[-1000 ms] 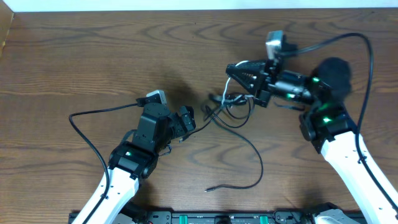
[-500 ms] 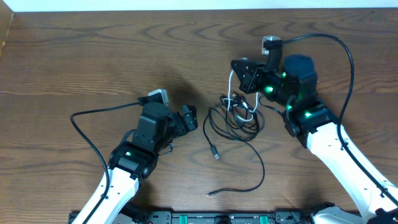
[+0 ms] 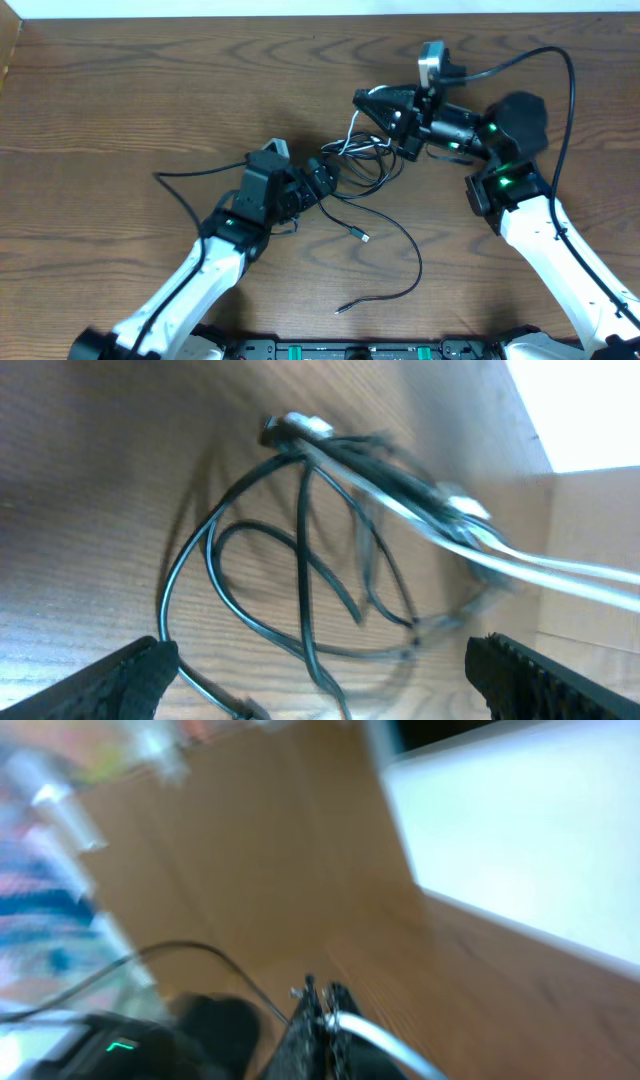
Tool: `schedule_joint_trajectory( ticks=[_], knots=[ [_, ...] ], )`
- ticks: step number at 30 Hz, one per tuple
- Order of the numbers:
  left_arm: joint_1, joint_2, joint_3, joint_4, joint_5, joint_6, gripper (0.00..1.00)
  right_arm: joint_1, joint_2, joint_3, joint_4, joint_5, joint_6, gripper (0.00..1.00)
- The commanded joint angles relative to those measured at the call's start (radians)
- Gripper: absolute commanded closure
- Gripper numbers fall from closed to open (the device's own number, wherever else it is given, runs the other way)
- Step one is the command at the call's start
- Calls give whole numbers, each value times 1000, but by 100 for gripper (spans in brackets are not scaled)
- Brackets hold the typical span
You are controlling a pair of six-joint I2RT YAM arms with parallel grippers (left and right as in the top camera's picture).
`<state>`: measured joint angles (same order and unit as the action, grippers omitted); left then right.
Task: Untangle cables
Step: 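Hold cables with the left gripper while right gripper stretches white cable rightward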
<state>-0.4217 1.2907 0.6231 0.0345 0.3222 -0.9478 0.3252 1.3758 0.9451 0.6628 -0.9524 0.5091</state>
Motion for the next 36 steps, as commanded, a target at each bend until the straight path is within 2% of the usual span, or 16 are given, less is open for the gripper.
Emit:
schedule_joint_trajectory(
  ticks=[1, 6, 15, 18, 19, 20, 23, 25, 26, 30, 32, 36],
  knots=[
    [-1, 76, 16, 63, 81, -16, 2, -17, -24, 8, 119, -185, 79, 98],
    [-1, 152, 16, 174, 115, -16, 2, -24, -24, 8, 297, -241, 193, 97],
    [-1, 246, 16, 196, 30, -16, 2, -73, -24, 27, 663, -247, 400, 95],
    [-1, 271, 16, 195, -7, -15, 21, -122, -24, 47, 659, -225, 406, 94],
    [-1, 282, 16, 191, -23, -15, 39, -158, -24, 53, 623, -206, 403, 94],
    [-1, 285, 16, 183, -31, -14, 45, -175, -24, 53, 601, -200, 403, 94],
    [1, 285, 16, 150, -76, -3, 75, -216, -23, 53, 497, -198, 354, 93],
    [14, 284, 16, 146, -92, 72, 89, -242, -23, 53, 369, -195, 266, 93],
    [24, 281, 16, 146, -91, 106, 92, -251, -23, 53, 304, -183, 226, 93],
    [92, 222, 16, 92, -85, 175, 92, -291, -23, 53, -23, -66, 36, 96],
    [135, 163, 16, 56, -72, 213, 92, -307, -23, 53, -219, 64, -65, 99],
    [220, -6, 16, -19, -72, 299, 92, -320, -23, 53, -499, 366, -166, 99]
  ],
)
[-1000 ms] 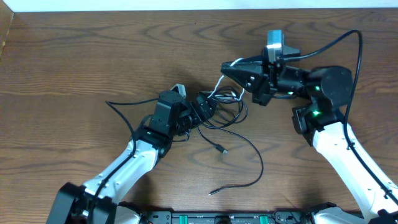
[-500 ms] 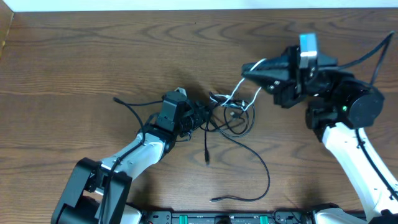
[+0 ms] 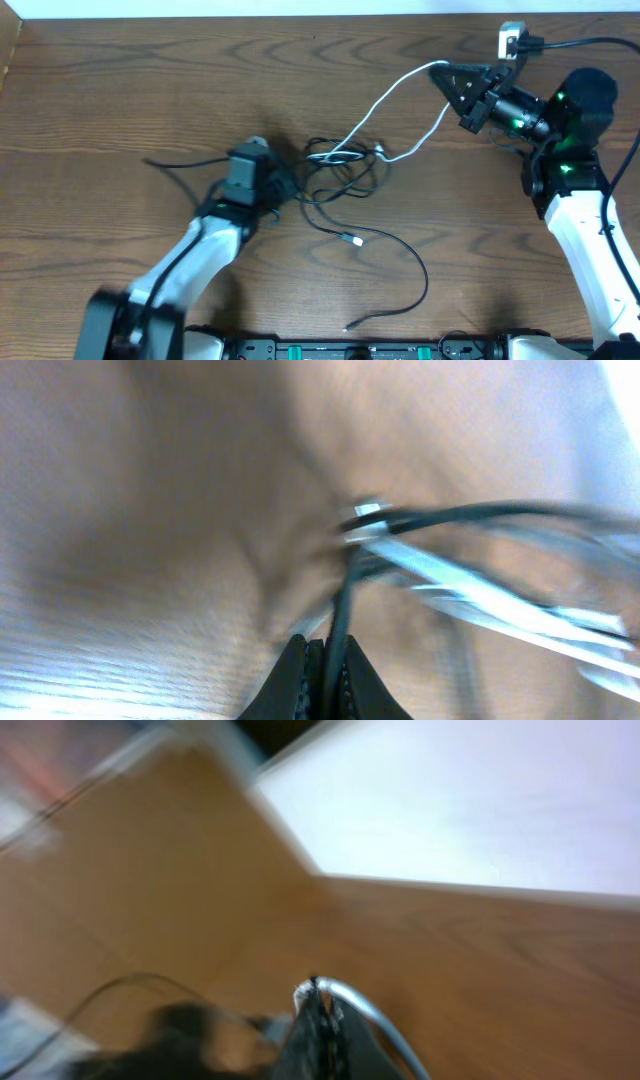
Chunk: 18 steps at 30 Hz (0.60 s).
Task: Untangle cables
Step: 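Hold cables with the left gripper while right gripper stretches white cable rightward, then release the white cable and bring the right gripper back toward the pile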
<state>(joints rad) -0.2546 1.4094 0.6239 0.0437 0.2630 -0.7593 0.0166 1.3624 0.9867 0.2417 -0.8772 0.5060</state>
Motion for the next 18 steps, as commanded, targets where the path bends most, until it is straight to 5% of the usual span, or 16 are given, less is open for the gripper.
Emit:
schedule_joint_trajectory(
  ticks=[1, 11, 18],
  knots=[
    [71, -171, 15, -45, -13, 125, 92, -11, -9, 11, -127, 359, -175, 99],
    [110, -414, 15, -147, -12, 136, 92, -11, -9, 11, -457, 1006, -180, 99],
    [109, -387, 15, -71, 179, 98, 92, -8, -7, 11, -537, 661, -180, 75]
  ],
)
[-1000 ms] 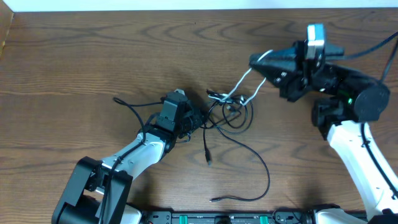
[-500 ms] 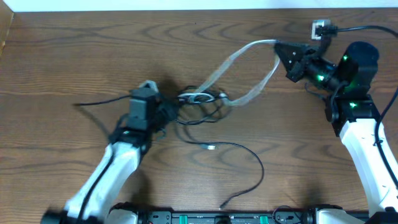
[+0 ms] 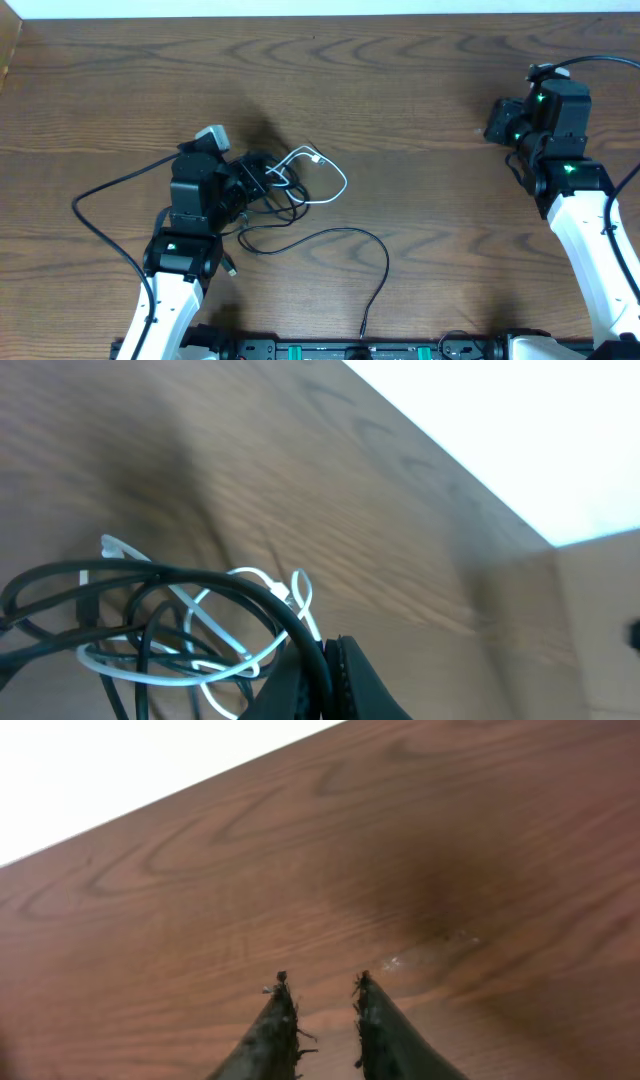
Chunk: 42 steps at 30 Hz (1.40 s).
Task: Untangle cables
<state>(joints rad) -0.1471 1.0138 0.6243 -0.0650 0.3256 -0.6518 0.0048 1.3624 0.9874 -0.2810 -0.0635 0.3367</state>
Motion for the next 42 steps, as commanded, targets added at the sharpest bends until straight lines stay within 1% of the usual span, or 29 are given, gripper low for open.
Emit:
schedule_joint_trajectory(
  ticks=[1, 4, 7, 12, 14, 18, 20, 22, 25, 32, 34, 36, 38, 40, 42],
  knots=[
    [2, 11, 14, 55, 127, -29, 92, 6, -4, 10, -27, -246, -5, 72],
    [2, 12, 14, 108, 131, -69, 92, 27, 12, 6, -64, -449, 35, 64],
    [2, 12, 14, 155, 130, -106, 92, 74, 33, -5, -104, -530, 84, 60],
    [2, 12, 14, 214, 131, -205, 92, 203, 87, -21, -135, -535, 190, 51],
    [2, 12, 14, 219, 131, -214, 92, 262, 115, -21, -122, -525, 170, 47],
    [2, 12, 14, 216, 132, -226, 92, 364, 183, -21, -64, -503, 85, 40],
    [2, 12, 14, 217, 131, -226, 92, 396, 220, -21, -39, -480, 85, 39],
    [2, 12, 14, 217, 131, -226, 92, 418, 259, -21, -21, -477, 119, 39],
    [2, 12, 14, 217, 131, -227, 92, 431, 325, -21, -29, -498, 346, 40],
    [2, 12, 14, 217, 131, -225, 92, 439, 404, -21, 38, -580, 634, 39],
    [2, 12, 14, 217, 131, -226, 92, 449, 408, -21, 38, -578, 729, 32],
    [2, 12, 14, 217, 131, -226, 92, 460, 413, -21, 39, -568, 843, 28],
    [2, 12, 14, 217, 132, -226, 92, 472, 417, -21, 40, -539, 948, 27],
    [2, 12, 14, 217, 132, -226, 92, 489, 423, -21, 48, -477, 1041, 28],
    [2, 12, 14, 217, 132, -226, 92, 508, 429, -21, 64, -430, 1099, 33]
  ],
)
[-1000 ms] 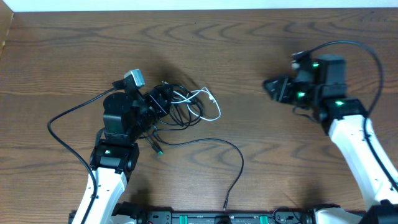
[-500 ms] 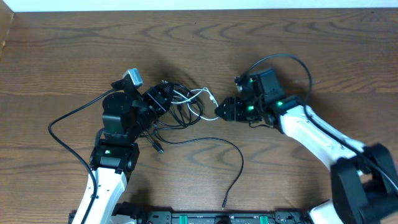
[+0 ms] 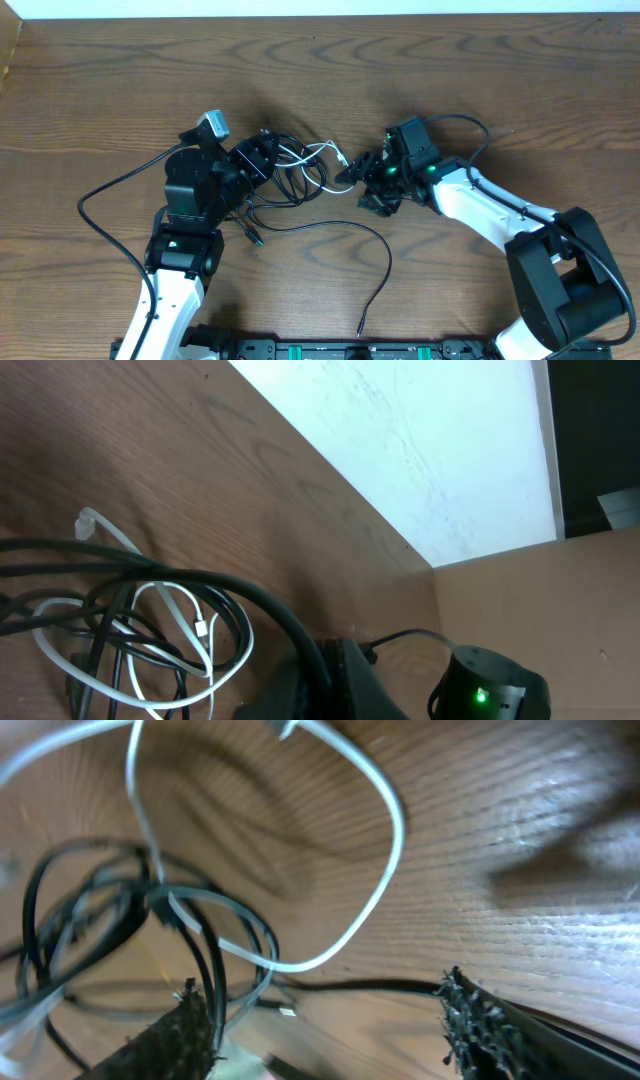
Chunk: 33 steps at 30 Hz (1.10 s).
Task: Untangle cables
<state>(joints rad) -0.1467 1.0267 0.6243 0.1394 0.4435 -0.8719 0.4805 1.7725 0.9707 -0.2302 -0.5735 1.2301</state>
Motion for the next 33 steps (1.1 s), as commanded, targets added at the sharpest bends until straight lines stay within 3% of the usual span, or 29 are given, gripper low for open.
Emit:
schedule_joint_trajectory(
  ticks=[1, 9, 14, 17, 19, 23, 28, 33],
  knots=[
    [1, -1, 14, 12, 14, -6, 92, 42, 21, -4, 29, 90, 231, 35],
    [2, -1, 14, 12, 17, -6, 92, 95, 80, -4, 176, 122, 398, 40],
    [2, -1, 14, 12, 17, -6, 92, 114, 101, -4, 174, 188, 400, 47],
    [2, -1, 14, 12, 17, -6, 92, 116, 106, -4, 175, 196, 399, 67],
    [2, -1, 14, 12, 17, -6, 92, 116, 106, -4, 175, 204, 384, 75],
    [2, -1, 14, 12, 17, -6, 92, 116, 106, -4, 174, 204, 377, 82],
    [2, -1, 14, 12, 18, -6, 92, 116, 108, -4, 174, 206, 328, 99],
    [2, -1, 14, 12, 17, -5, 92, 115, 107, -4, 174, 232, 168, 99]
  ],
)
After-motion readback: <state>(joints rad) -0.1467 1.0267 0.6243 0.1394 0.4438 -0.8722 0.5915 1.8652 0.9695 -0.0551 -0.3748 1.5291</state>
